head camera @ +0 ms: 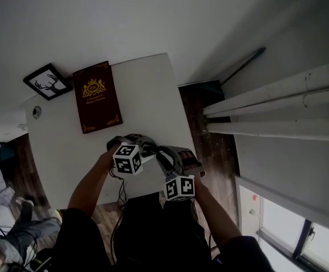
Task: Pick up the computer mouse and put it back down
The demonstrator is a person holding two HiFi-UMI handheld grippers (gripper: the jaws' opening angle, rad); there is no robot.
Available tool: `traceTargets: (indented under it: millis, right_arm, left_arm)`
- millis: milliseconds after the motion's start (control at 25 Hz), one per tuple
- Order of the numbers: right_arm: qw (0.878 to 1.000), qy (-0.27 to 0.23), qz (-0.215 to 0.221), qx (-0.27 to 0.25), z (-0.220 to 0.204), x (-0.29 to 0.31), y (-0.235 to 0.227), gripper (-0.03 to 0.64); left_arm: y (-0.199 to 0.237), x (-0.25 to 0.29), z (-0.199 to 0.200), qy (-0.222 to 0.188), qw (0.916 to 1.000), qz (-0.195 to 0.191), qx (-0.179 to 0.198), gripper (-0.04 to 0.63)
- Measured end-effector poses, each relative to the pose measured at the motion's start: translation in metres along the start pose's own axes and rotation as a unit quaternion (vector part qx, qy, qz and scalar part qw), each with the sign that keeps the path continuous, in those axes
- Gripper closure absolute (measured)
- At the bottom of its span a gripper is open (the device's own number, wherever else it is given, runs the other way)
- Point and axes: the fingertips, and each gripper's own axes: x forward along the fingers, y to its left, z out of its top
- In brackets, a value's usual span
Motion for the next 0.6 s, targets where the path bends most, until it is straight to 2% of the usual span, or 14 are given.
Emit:
traceTargets:
  millis: [200,360,480,560,600]
  right_arm:
    - [0.997,-0.037,-0.028,0.062,0.005,-0.013,-0.021,0.465]
    - [0.989,-0.045,-0.039,0.135,0.005,-0.017,-0.034,0.465]
    - [0.979,-0.043,-0.046,0.195,-0.005,-0.014,-0.037,0.465]
    - [0.962,-0.046,-0.042,0.264,-0.009,-0.011,-0.041,0.466]
    - [0.95,-0.051,-0.039,0.305,-0.011,-0.009,-0.043,0.471]
  left_arm:
    - [0.005,-0.014,-0.001,-0.024,0.9979,0.047,-0.037,0.471]
    - [0.007,-0.028,-0.006,-0.05,0.9913,0.088,-0.084,0.472]
    - [0.013,-0.046,-0.007,-0.076,0.9814,0.135,-0.114,0.472]
    - [0.019,-0.063,-0.005,-0.097,0.9695,0.18,-0.136,0.472]
    - [0.023,-0.072,-0.004,-0.106,0.962,0.205,-0.146,0.472]
